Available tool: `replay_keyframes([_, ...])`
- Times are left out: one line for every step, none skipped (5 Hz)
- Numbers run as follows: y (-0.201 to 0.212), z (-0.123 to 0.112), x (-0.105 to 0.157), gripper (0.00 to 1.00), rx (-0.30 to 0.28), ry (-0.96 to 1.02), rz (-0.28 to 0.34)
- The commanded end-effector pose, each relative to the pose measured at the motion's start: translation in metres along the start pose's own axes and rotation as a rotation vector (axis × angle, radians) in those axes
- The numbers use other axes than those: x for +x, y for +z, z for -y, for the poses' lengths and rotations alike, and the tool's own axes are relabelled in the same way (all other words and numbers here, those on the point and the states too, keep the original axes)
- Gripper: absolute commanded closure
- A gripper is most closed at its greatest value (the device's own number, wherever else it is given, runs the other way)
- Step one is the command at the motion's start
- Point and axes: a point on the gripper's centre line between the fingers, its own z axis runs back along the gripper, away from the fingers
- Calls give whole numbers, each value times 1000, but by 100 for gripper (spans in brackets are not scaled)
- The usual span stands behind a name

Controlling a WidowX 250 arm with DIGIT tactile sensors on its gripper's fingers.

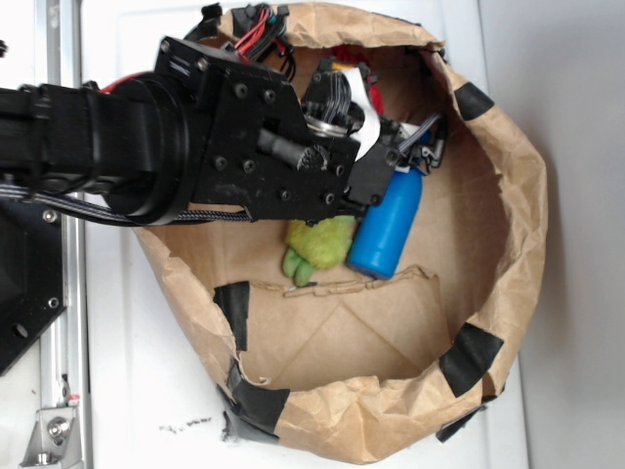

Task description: Grab the red paper.

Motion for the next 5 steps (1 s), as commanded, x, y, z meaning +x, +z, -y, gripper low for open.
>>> replay_keyframes([16,-9,29,0,-32,68,14])
replay_keyframes([18,-11,32,0,-32,75,22])
replay_keyframes([20,-14,37,0,-23,98,62])
replay_keyframes([20,-15,40,0,-55,91,104])
replay_keyframes([17,-12,45,0,-74,88,147])
